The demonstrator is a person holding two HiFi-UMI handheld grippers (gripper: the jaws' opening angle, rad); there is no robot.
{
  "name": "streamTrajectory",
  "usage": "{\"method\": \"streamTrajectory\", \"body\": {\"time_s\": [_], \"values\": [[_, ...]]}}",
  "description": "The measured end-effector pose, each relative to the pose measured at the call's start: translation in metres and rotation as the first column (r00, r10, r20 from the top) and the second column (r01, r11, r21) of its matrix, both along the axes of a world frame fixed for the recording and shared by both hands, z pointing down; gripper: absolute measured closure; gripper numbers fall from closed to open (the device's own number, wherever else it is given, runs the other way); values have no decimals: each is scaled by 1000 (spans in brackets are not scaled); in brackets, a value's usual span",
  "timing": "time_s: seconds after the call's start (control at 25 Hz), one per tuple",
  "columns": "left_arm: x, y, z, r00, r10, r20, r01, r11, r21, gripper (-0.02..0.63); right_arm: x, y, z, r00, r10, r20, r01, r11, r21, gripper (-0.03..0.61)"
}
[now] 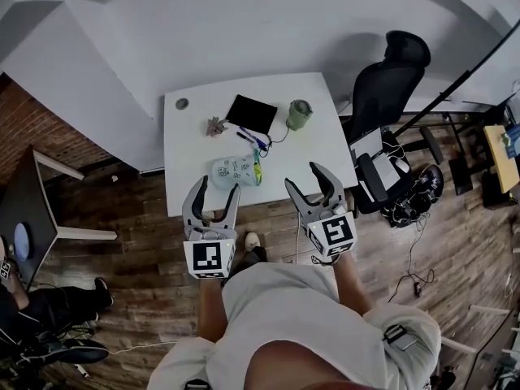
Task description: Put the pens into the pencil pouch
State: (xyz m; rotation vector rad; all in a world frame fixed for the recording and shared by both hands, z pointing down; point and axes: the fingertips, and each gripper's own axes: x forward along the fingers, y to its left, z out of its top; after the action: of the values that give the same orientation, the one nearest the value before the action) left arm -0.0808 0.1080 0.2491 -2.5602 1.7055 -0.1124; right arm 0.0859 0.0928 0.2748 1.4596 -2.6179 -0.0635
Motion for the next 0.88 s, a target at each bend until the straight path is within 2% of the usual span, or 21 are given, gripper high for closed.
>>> {"method": "streamTrajectory", "body": {"time_s": [0.56,0.88], "values": [[-25,-61,9,998,68,18,-68,998,-9,351,-33,-55,8,999,50,0,-50,999,-12,307],[-34,-92,17,995,97,5,-97,995,-21,353,-42,-80,16,997,78,-19,-78,996,-33,308]]}}
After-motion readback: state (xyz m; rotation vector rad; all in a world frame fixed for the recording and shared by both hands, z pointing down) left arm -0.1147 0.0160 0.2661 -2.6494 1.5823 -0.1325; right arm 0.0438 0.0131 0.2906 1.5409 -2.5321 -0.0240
